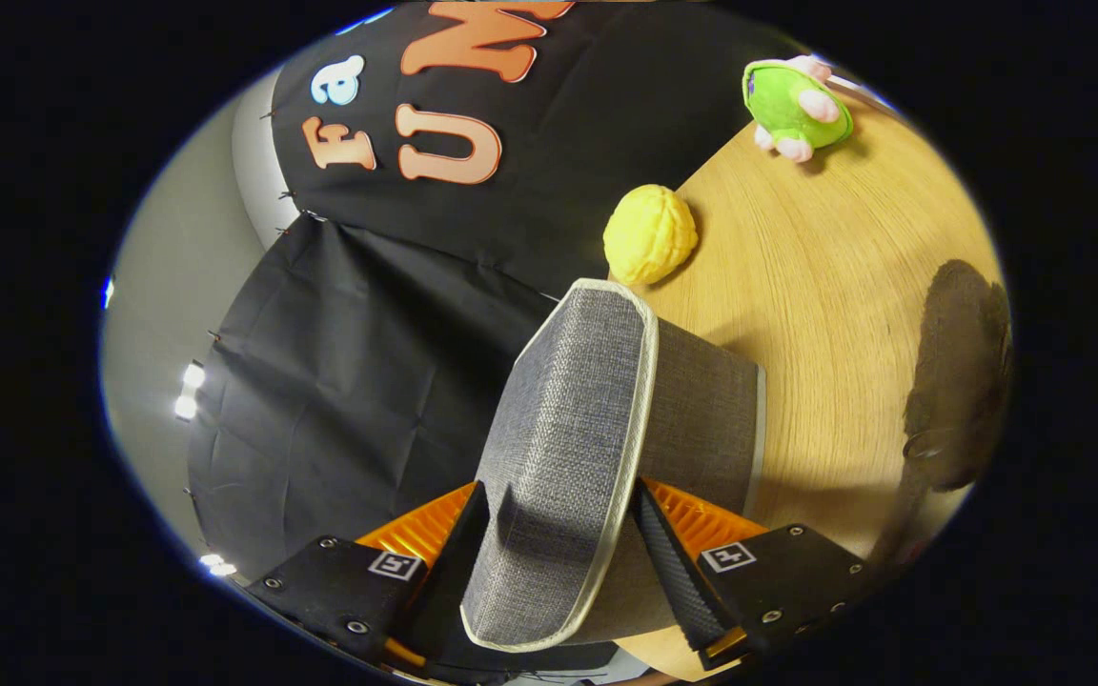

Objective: Open the storage box then place both shoes into the box .Put the left shoe in first, then the right shoe, with the right side of both shoes facing outward in a uniform manner.

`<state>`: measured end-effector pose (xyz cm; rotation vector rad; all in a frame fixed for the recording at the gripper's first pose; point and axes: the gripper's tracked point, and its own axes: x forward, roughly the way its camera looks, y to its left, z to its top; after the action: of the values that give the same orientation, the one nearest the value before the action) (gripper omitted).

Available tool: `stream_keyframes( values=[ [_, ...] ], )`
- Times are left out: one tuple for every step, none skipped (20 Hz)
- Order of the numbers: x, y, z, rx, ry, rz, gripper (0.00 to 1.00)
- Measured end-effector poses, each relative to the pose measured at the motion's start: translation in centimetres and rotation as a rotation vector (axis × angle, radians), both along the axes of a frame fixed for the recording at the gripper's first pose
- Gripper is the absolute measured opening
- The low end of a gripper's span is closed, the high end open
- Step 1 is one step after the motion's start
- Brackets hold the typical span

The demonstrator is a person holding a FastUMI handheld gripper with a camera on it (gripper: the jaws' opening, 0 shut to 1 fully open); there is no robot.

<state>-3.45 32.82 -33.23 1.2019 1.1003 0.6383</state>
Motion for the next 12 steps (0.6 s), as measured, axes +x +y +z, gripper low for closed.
stream_keyframes(
  values=[
    [0.1,-0.2,0.2,-0.012,0.001,-0.009,0.86],
    [0.4,-0.4,0.4,-0.006,0.003,-0.021,0.73],
    [0.6,-1.0,0.6,0.006,0.008,-0.039,0.70],
    [1.0,-1.4,0.7,0.027,0.013,-0.056,0.61],
    [1.5,-2.3,1.8,0.065,0.000,-0.090,0.56],
    [1.6,-2.8,2.6,0.087,-0.010,-0.108,0.46],
    [1.7,-2.8,3.1,0.083,-0.025,-0.109,0.42],
    [1.7,-2.7,3.4,0.078,-0.034,-0.111,0.36],
    [1.9,-2.4,3.3,0.067,-0.033,-0.114,0.34],
    [2.0,-2.3,3.0,0.043,-0.020,-0.125,0.26],
    [2.3,-2.3,2.8,0.030,-0.017,-0.134,0.20],
    [2.5,-2.4,3.1,0.033,-0.016,-0.143,0.13]
  ],
)
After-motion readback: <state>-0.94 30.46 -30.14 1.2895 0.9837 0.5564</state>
